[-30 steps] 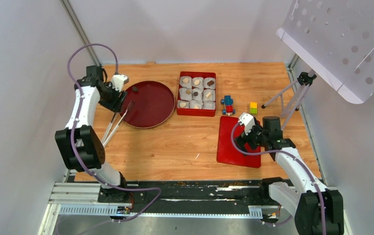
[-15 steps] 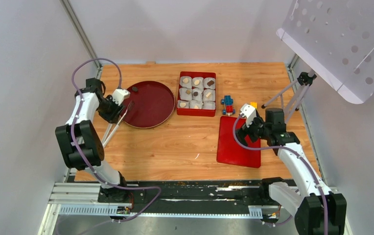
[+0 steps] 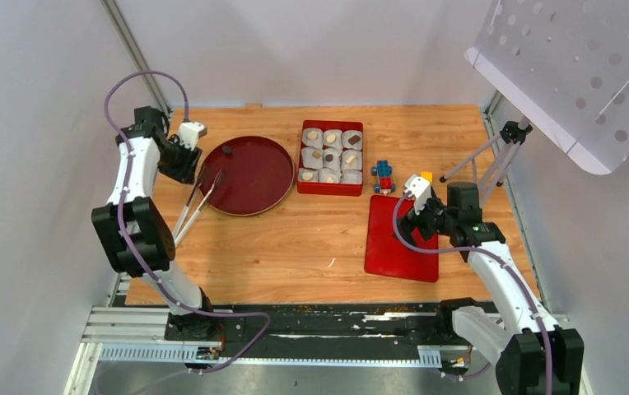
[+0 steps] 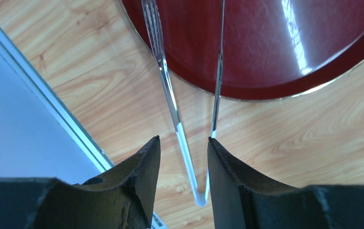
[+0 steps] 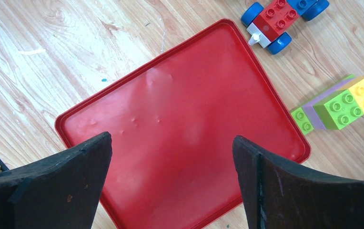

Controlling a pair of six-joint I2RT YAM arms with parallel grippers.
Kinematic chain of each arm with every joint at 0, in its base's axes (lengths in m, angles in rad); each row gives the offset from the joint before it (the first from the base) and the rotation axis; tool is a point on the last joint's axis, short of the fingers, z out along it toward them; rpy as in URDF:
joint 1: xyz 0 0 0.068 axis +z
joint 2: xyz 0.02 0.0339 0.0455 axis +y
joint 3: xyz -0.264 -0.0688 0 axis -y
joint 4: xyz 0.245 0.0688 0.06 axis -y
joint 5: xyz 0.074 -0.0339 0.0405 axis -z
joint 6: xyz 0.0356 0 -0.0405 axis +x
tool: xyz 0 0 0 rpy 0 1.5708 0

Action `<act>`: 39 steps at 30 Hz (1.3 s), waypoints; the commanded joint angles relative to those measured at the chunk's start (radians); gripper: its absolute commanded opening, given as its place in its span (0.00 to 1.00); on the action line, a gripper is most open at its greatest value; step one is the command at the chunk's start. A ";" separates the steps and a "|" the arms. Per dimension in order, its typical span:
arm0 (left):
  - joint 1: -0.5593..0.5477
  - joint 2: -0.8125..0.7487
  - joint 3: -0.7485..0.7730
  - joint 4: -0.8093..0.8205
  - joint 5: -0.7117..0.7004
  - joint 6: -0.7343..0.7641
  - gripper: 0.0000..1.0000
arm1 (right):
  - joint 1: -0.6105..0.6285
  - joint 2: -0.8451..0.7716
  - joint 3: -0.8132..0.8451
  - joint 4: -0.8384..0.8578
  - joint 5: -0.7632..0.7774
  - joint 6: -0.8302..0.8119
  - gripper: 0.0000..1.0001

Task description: Pack the chocolate

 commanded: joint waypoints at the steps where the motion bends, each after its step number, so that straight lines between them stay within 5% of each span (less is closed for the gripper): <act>1: -0.045 0.036 0.044 0.055 0.037 -0.169 0.50 | 0.008 -0.002 0.006 0.033 -0.034 0.022 0.97; 14: -0.192 0.271 0.198 0.096 -0.143 -0.225 0.52 | 0.013 -0.039 0.003 0.005 -0.012 0.015 0.97; 26: -0.220 0.492 0.534 -0.174 -0.181 -0.223 0.49 | 0.011 -0.026 0.006 0.017 0.000 0.008 0.97; 35: -0.192 0.334 0.299 -0.090 -0.271 -0.141 0.53 | 0.010 -0.020 -0.002 0.012 -0.006 0.012 0.97; 39: -0.174 0.293 0.305 -0.063 -0.223 -0.164 0.53 | 0.010 0.003 0.006 0.030 -0.012 0.015 0.97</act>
